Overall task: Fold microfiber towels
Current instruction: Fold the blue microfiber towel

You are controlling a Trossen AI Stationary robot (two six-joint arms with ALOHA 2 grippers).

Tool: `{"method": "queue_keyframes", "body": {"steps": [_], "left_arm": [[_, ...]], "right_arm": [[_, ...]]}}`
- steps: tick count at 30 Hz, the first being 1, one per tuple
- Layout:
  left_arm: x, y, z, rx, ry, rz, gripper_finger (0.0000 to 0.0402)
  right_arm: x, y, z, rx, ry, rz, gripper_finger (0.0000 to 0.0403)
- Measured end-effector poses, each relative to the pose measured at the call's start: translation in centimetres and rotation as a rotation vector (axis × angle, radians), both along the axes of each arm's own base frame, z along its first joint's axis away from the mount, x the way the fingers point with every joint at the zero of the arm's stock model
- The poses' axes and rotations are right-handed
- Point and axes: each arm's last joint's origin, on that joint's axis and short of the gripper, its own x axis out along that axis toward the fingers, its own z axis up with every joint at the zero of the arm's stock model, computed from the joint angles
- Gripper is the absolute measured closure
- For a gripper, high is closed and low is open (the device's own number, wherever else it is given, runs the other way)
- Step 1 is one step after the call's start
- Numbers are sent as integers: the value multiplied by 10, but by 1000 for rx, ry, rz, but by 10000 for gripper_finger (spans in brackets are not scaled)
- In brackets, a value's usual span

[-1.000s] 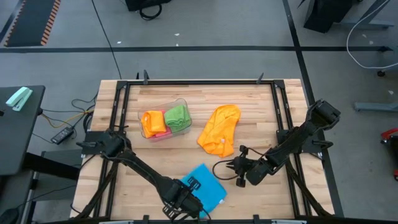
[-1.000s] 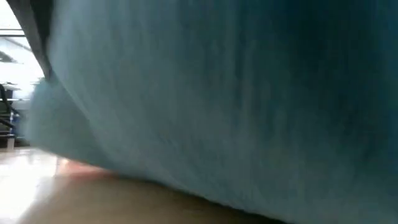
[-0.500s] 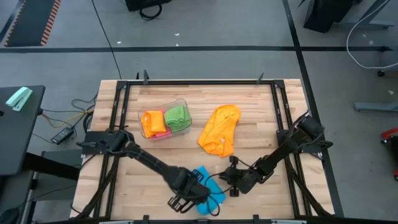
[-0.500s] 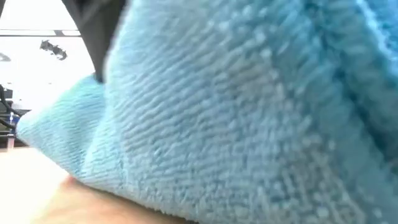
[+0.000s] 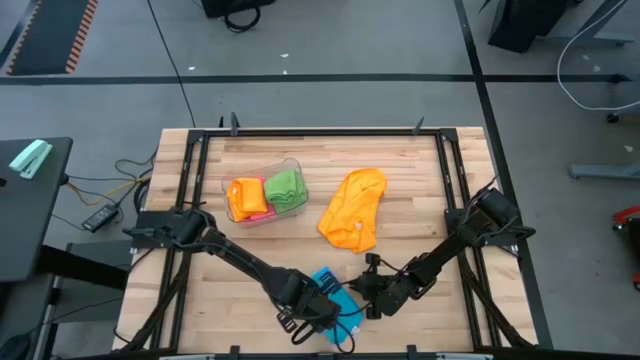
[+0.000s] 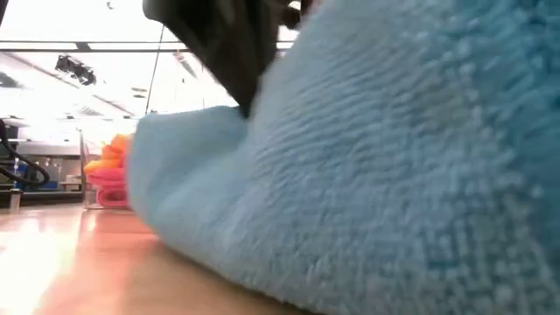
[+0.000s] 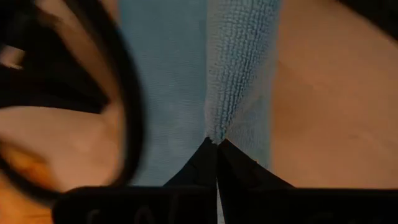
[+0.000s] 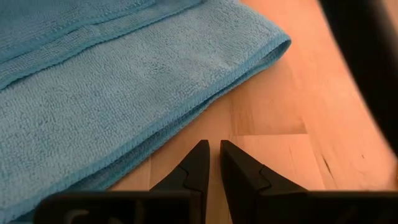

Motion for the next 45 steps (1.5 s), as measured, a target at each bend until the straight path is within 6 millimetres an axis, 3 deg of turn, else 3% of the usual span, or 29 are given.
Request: {"method": "queue_keyframes", "body": {"steps": [6,15,19,28,39,45], "left_arm": [[4,-7,-1,48,-107,4,385],[10,-17,-36,265,-179,40,389],[10,-23,-38,363,-253,41,390],[17,-26,-36,339,-328,66,390],[32,0,-39,267,-287,150,381],[39,4,-54,273,-280,173,384]], "right_arm": [[0,0,0,1,3,-1,354],[0,-1,-1,7,1,-18,354],[0,-1,-1,5,1,-19,354],[-1,-1,-1,4,2,-19,354],[-1,-1,-1,4,0,-23,354],[-1,-1,-1,1,0,-21,354]]}}
